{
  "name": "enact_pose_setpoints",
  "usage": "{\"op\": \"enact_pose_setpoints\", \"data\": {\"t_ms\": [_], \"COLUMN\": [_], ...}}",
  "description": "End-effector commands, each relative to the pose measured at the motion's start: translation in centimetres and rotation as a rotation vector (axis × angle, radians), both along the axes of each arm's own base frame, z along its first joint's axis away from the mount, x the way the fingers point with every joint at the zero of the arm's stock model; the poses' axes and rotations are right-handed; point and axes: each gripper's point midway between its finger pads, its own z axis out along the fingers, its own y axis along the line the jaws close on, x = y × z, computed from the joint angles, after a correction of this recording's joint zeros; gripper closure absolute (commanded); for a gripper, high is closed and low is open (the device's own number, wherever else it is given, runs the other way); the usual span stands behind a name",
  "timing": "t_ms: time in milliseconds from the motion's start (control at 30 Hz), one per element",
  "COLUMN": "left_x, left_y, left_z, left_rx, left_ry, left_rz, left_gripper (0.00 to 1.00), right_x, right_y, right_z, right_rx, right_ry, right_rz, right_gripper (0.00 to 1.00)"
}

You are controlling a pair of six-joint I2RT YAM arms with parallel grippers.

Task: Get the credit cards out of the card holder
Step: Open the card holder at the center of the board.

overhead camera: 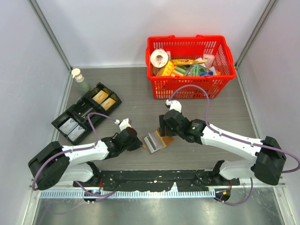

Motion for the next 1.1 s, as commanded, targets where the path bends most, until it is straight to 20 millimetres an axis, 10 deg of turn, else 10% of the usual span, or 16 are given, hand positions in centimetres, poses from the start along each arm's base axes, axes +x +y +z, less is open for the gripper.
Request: {"op": "enact_pose_setpoints", "data": {"t_ms": [0,267,600,933,1067], "left_x": [-0.4,-0.4,-0.8,-0.9,-0.7], "left_y": [0.9,0.9,1.2,1.5,1.3], "left_z": [-0.6,-0.7,-1.0,-1.2,-0.7], "left_rx": [0.060,0.054,0.048,0.060,0.066], "left_ry": [0.016,0.020,0.026,0.032,0.026], "left_rz": [-0.010,-0.008,0.001,0.003,-0.001], "left_gripper": [1.00,1.00,1.00,1.00,1.00], "right_x": [-0.7,-3.1,-1.6,0.0,-0.4], "right_y": [3.8,7.6,5.9,0.7,-0.2], "right_z": [4.4,1.9,-2.4,-4.9,-6.4], "right_rx": [0.112,0.003,-0.228,-0.223,-0.206], "right_ry": [-0.077,-0.105,-0.153,-0.077,-0.030], "right_rz": [0.105,0.235,0.157,0.019,0.020], "right_gripper": [0.39,0.38,0.23,0.64,0.66]}}
